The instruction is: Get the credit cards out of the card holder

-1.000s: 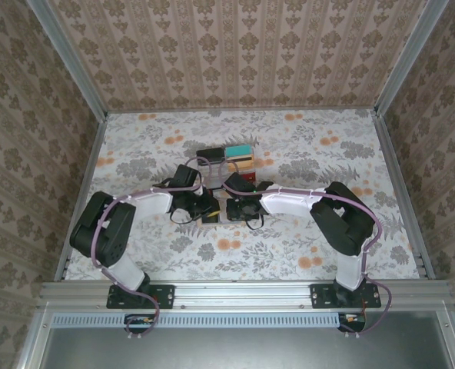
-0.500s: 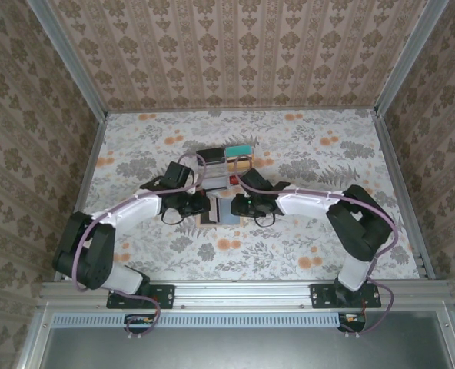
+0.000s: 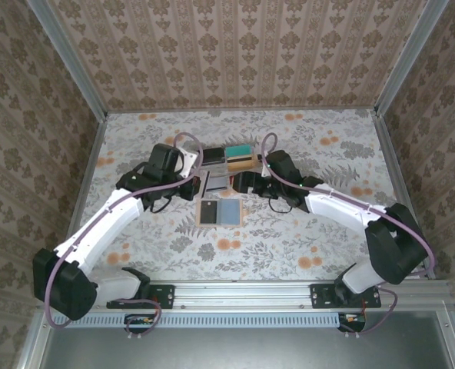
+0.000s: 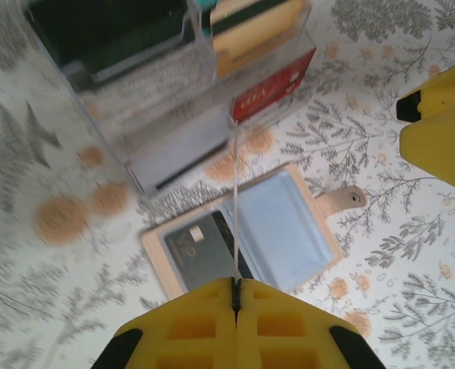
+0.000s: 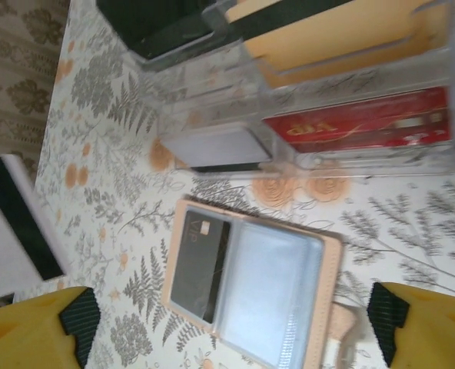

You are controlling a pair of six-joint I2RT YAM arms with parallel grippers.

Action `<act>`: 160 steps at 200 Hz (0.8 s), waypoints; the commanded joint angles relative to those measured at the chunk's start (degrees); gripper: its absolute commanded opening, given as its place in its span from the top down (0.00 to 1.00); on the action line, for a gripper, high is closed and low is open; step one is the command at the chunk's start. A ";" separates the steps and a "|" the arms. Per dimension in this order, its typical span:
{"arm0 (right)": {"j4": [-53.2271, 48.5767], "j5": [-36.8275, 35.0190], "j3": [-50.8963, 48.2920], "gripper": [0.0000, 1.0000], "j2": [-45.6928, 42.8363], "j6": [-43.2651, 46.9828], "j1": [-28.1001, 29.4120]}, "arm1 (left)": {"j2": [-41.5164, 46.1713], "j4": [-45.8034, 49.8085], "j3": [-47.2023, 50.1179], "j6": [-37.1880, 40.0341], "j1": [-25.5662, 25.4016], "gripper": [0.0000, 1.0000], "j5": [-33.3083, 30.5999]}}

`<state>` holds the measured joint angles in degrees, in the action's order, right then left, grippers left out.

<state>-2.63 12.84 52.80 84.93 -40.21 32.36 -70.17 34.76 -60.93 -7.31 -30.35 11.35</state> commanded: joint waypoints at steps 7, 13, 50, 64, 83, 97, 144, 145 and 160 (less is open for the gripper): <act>-1.94 -3.65 -3.31 0.01 -4.81 1.91 -1.81 | -2.91 2.78 -6.54 12.95 -0.24 1.00 -0.48; -1.79 -4.00 -4.00 0.00 -4.86 1.76 -2.06 | -3.85 3.06 -7.79 15.16 -0.32 1.00 -0.02; -4.81 -5.88 -5.16 0.00 -10.09 1.64 -3.30 | -11.67 7.49 -15.43 28.57 -0.67 1.00 3.76; -6.42 -7.05 -5.29 0.00 -11.01 1.77 -3.78 | -15.71 10.26 -19.40 32.29 -0.85 1.00 2.48; -7.89 -7.29 -5.63 0.01 -11.84 1.63 -4.32 | -21.40 16.81 -24.42 39.80 -0.85 1.00 3.59; -8.59 -7.80 -6.30 0.00 -12.79 1.30 -4.45 | -23.88 19.18 -25.12 46.87 -2.04 1.00 3.13; -11.83 -7.68 -6.18 0.00 -12.99 1.31 -5.46 | -32.13 22.99 -30.76 54.65 -1.29 1.00 0.70; -11.94 -7.62 -6.11 0.00 -12.92 1.34 -5.46 | -32.35 22.99 -31.10 54.75 -1.29 1.00 0.65; -13.24 -6.55 -5.44 0.00 -12.30 1.75 -5.46 | -35.10 24.45 -33.81 56.47 -1.33 1.00 -0.91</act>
<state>-12.03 6.17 46.59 72.73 -39.16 27.22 -102.30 54.68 -90.00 42.09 -32.10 12.43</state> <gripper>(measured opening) 0.995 0.048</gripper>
